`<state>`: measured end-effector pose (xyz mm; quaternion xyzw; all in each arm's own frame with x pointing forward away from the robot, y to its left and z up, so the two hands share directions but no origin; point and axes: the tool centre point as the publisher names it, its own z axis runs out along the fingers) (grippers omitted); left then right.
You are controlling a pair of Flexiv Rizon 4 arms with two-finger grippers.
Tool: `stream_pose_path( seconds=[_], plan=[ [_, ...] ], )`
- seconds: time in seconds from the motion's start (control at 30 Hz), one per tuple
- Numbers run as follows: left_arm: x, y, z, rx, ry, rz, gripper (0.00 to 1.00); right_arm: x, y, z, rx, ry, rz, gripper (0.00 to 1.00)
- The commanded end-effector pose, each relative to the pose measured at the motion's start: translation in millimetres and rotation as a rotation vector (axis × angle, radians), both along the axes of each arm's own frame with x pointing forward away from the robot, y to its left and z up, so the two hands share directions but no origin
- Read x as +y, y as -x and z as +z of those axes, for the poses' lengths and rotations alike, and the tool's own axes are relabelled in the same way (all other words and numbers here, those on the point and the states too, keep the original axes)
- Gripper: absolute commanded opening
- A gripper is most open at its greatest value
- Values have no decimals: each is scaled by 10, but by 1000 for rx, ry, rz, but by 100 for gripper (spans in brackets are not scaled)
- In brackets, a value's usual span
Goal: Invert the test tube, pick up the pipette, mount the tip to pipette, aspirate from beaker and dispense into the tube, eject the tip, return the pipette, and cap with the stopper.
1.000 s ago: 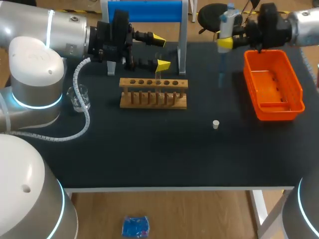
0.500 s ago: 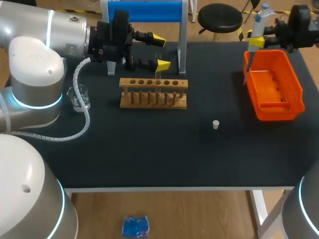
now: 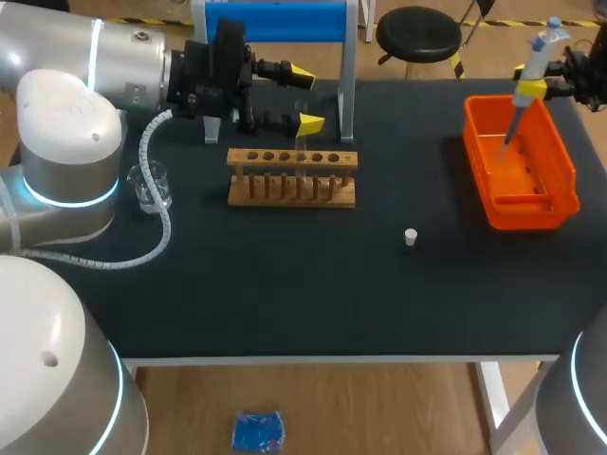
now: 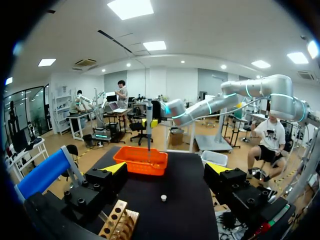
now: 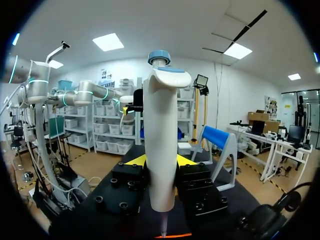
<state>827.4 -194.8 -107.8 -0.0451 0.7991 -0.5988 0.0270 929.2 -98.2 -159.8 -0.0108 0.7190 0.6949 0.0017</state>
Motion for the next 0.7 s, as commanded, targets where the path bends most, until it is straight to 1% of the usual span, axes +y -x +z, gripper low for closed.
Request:
stream_pose_path(
  seconds=[0.03,0.13,0.43,0.7],
  plan=[
    [5,1,-1,0,0,-1,100,-131,-42,-74,2,-7,8,0],
    [5,1,-1,0,0,-1,100,-187,-38,-108,6,-11,14,0],
    [5,1,-1,0,0,-1,100,-313,19,-154,-13,-3,29,0],
    [5,1,-1,0,0,-1,100,-386,72,-206,-17,-23,36,0]
  ],
)
